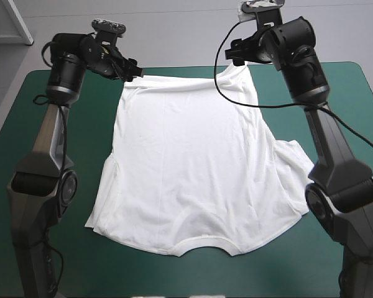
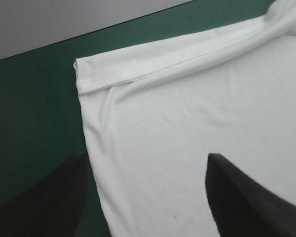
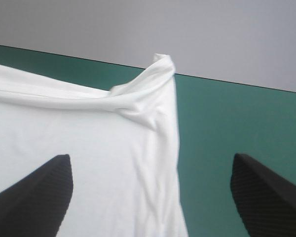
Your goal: Fold the cloth
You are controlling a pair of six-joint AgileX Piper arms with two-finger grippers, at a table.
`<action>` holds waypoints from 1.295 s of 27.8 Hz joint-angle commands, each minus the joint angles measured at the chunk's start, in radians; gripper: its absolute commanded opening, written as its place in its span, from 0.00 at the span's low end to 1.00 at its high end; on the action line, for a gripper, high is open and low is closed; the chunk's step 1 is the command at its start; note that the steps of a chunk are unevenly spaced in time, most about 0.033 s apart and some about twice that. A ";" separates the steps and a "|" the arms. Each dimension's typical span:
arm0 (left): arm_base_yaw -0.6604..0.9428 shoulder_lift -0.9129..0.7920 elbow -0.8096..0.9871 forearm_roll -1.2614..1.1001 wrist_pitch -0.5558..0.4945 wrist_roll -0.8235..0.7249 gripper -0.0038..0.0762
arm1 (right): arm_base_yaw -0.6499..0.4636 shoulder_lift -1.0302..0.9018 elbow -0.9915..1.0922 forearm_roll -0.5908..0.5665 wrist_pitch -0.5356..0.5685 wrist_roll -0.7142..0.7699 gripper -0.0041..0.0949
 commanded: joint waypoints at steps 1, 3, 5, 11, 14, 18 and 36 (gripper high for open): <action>-0.007 -0.219 0.156 -0.033 0.042 -0.008 0.66 | 0.026 -0.198 0.097 0.087 0.004 -0.052 0.80; -0.007 -0.380 0.372 -0.041 0.042 0.079 0.66 | 0.048 -0.315 0.292 0.127 0.004 -0.098 0.78; -0.016 -0.540 0.617 -0.070 0.040 0.264 0.66 | 0.048 -0.430 0.503 0.150 0.004 -0.120 0.76; -0.035 -0.810 1.061 -0.124 0.039 0.349 0.66 | 0.048 -0.604 0.874 0.138 0.002 -0.100 0.75; -0.066 -0.893 1.226 -0.109 0.039 0.349 0.65 | 0.048 -0.658 1.005 0.157 0.002 -0.086 0.74; -0.101 -0.929 1.386 -0.033 0.038 0.213 0.60 | 0.048 -0.708 1.136 0.214 0.002 -0.076 0.74; -0.104 -0.741 1.491 0.150 -0.238 -0.127 0.60 | 0.048 -0.918 1.516 0.319 -0.026 -0.005 0.66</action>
